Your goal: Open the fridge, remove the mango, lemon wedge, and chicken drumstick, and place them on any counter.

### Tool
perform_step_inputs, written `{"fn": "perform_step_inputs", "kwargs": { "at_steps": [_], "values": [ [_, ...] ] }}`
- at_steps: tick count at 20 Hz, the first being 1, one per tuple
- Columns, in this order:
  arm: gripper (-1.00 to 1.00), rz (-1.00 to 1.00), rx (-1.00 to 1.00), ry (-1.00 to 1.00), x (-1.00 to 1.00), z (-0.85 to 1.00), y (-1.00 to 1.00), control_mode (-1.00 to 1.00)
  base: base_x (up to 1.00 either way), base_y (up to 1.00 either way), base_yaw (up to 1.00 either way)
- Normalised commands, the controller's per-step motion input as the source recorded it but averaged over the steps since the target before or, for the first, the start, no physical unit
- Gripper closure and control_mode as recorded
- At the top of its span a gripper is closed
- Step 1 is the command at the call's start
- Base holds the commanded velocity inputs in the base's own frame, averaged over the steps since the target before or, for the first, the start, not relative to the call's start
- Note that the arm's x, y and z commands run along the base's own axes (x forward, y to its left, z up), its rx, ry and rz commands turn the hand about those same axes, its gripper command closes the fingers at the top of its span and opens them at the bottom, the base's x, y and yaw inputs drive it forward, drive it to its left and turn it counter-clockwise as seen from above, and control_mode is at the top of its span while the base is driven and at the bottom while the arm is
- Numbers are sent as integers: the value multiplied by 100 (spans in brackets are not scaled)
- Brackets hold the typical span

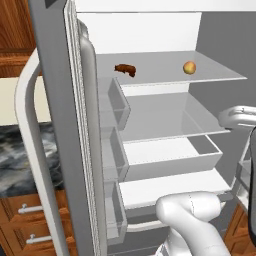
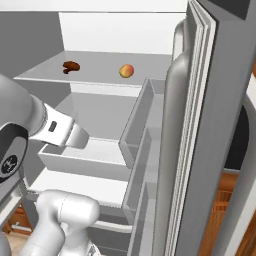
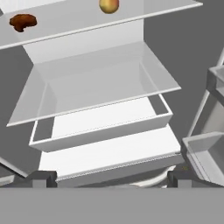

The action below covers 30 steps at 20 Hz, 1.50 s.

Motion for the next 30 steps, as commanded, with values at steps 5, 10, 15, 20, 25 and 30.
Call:
{"fn": "perform_step_inputs", "kwargs": {
  "at_steps": [5,10,15,20,25,30],
  "values": [
    [-100,0,0,-4,19,12,0,-100,0,0,0],
    [-100,1,0,0,25,20,10,-100,0,0,0],
    [-100,2,0,2,31,16,21,-100,0,0,0],
    [-100,9,0,1,41,0,23,-100,0,0,0],
    [-100,17,0,0,47,0,13,-100,0,0,0],
    [-100,17,0,1,43,0,18,-100,0,0,0]
  ]
}}
